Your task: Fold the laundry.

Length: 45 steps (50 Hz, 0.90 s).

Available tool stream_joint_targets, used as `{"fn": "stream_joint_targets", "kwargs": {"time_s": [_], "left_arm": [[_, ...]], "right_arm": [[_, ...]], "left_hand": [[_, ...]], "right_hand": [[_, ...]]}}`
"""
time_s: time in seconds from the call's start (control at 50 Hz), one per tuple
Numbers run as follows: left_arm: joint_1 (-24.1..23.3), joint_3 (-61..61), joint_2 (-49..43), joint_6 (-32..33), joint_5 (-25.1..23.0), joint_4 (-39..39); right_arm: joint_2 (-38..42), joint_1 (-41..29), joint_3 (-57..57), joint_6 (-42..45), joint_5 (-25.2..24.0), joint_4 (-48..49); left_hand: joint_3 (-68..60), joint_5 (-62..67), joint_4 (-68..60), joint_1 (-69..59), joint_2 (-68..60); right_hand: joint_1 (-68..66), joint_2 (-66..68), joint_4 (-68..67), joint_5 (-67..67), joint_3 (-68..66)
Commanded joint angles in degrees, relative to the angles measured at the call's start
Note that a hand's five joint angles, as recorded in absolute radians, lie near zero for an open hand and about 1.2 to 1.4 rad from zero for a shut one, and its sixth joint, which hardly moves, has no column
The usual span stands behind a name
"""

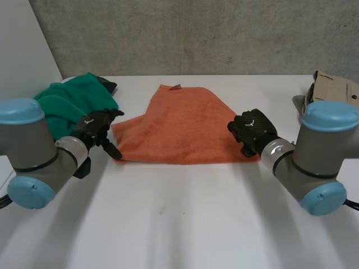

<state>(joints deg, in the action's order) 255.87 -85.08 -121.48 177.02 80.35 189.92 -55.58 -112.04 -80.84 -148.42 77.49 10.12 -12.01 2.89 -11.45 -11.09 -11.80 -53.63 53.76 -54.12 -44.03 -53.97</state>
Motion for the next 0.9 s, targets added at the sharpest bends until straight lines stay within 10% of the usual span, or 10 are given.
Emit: {"fn": "stream_joint_targets", "kwargs": {"time_s": [0.02, 0.56, 0.66, 0.68, 0.9], "left_arm": [[1.65, 1.67, 3.08, -1.41, 0.16, -6.13], [4.20, -0.97, 6.08, 0.43, -3.18, -10.89], [4.03, -0.97, 5.81, 0.78, -3.18, -10.89], [3.94, -0.97, 5.64, 1.04, -3.09, -10.89], [2.27, 1.23, 1.78, 5.70, -2.57, -12.82]], "right_arm": [[-0.59, 2.88, 5.78, -13.02, -1.29, -12.65], [12.42, 4.47, 12.90, -9.96, 0.82, -7.04], [14.44, 4.11, 14.57, -8.64, 1.17, -6.34], [14.62, 4.03, 15.18, -8.46, 1.43, -6.60], [4.18, 3.85, 8.17, -10.04, 0.12, -6.60]], "left_hand": [[2.01, -2.89, 1.45, 1.09, 1.80], [2.01, -2.89, 1.45, 1.09, 1.80], [2.01, -2.89, 1.45, 1.09, 1.80], [2.01, -2.89, 1.45, 1.09, 1.80], [1.82, -2.70, 1.26, 0.90, 1.61]], "right_hand": [[9.29, -9.42, 9.78, 9.69, 9.63], [6.62, -6.75, 7.11, 7.02, 6.96], [-7.30, 7.17, -6.81, -6.90, -6.96], [-26.18, 26.05, -25.69, -25.78, -25.84], [-26.37, 26.24, -25.88, -25.97, -26.03]]}}
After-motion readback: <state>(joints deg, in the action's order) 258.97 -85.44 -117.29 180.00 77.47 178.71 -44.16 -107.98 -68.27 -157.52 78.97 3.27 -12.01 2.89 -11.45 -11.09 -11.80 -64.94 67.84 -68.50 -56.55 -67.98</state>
